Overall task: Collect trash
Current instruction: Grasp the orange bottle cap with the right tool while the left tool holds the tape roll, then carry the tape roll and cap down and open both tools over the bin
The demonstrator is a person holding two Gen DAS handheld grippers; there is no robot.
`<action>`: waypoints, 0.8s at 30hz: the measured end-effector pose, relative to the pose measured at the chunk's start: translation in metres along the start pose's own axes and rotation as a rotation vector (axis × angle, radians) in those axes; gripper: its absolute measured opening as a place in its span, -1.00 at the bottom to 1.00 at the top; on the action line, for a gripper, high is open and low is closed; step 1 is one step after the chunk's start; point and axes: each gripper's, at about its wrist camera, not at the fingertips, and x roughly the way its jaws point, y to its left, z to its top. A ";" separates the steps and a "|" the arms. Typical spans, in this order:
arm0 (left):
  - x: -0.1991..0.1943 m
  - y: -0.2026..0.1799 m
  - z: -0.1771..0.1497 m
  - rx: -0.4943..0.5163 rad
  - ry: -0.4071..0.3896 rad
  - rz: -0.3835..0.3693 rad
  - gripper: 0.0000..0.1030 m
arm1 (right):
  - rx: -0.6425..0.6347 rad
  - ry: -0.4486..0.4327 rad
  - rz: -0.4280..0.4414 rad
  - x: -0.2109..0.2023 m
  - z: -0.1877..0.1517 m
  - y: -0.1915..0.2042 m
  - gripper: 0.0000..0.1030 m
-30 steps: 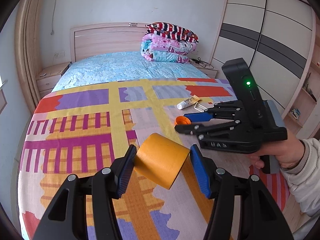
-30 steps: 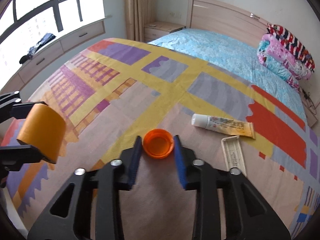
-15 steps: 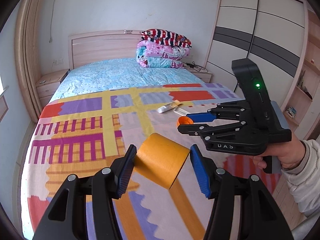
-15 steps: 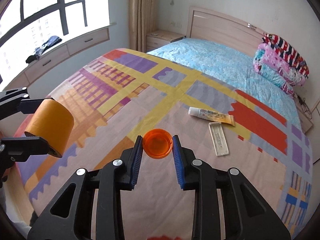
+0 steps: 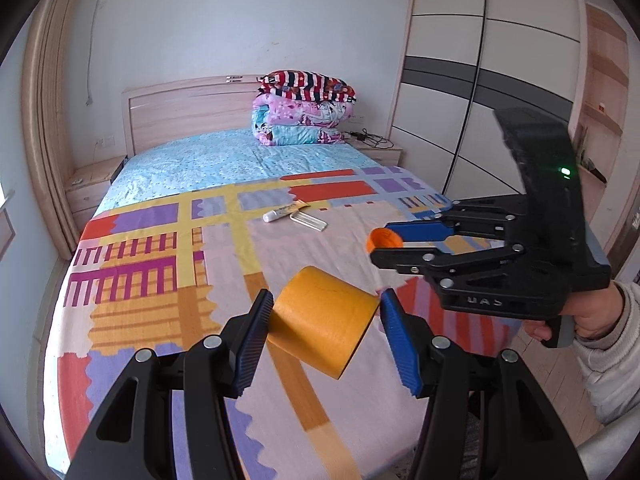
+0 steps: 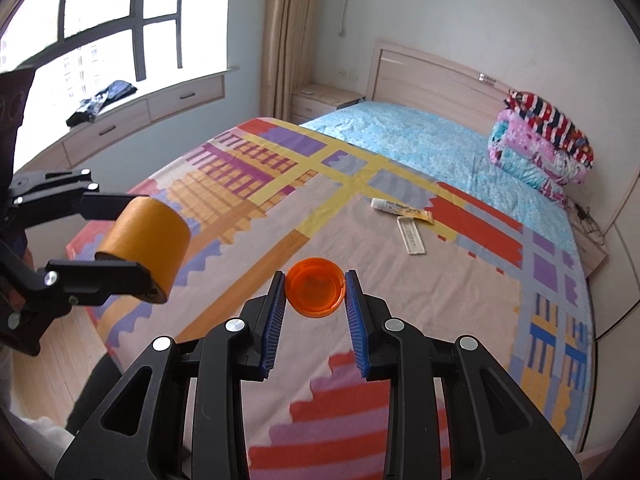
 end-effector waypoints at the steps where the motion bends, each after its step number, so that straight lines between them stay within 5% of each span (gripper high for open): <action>1: -0.003 -0.005 -0.002 0.005 0.002 0.003 0.05 | 0.000 -0.002 0.000 -0.007 -0.006 0.003 -0.42; 14: -0.026 -0.046 -0.054 0.044 0.059 -0.081 0.05 | 0.027 0.028 0.011 -0.058 -0.093 0.035 -0.42; 24: -0.001 -0.071 -0.106 0.066 0.185 -0.127 0.05 | 0.132 0.159 0.087 -0.036 -0.169 0.051 -0.42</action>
